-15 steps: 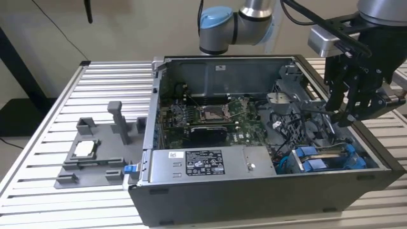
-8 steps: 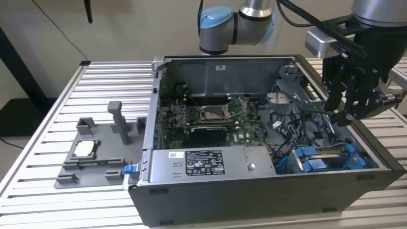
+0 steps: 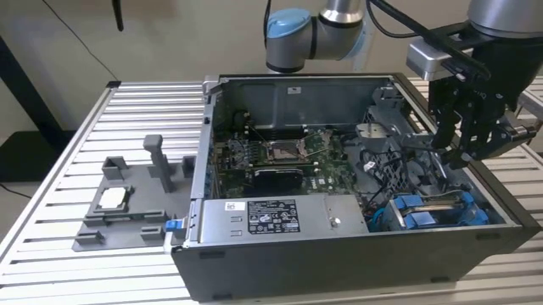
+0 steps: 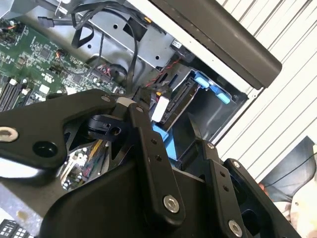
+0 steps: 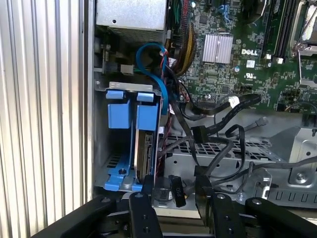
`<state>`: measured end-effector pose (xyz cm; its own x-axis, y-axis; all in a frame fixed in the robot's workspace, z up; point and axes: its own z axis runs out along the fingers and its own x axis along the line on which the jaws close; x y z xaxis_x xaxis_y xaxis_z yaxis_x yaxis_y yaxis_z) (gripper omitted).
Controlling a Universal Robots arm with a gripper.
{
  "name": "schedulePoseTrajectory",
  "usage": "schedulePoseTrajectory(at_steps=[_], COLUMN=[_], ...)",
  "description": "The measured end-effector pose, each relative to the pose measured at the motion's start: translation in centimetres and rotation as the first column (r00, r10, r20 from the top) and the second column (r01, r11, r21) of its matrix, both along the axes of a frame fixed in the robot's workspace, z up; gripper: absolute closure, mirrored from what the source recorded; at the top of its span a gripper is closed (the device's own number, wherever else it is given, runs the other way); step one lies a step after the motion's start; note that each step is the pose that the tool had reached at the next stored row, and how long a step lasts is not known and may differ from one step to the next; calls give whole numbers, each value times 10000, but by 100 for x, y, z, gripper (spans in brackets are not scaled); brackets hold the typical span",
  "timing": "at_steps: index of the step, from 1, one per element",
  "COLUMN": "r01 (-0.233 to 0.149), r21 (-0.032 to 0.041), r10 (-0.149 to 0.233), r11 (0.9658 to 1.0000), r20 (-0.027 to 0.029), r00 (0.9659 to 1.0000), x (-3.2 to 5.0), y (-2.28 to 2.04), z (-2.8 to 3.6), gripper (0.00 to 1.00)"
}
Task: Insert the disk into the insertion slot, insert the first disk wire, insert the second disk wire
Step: 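Insert the first disk wire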
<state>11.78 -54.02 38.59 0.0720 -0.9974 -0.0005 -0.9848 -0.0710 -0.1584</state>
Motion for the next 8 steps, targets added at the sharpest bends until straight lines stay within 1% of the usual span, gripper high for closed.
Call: schedulePoseTrajectory(at_steps=[4, 5, 6, 8], r01=[0, 0, 0, 0], r21=[0, 0, 0, 0], r10=[0, 0, 0, 0], r11=[10000, 10000, 10000, 10000], r20=[4, 5, 5, 6], r00=[10000, 10000, 10000, 10000], x=[0, 0, 0, 0], y=[0, 0, 0, 0], z=[-1, -1, -1, -1], gripper=[53, 55, 62, 62])
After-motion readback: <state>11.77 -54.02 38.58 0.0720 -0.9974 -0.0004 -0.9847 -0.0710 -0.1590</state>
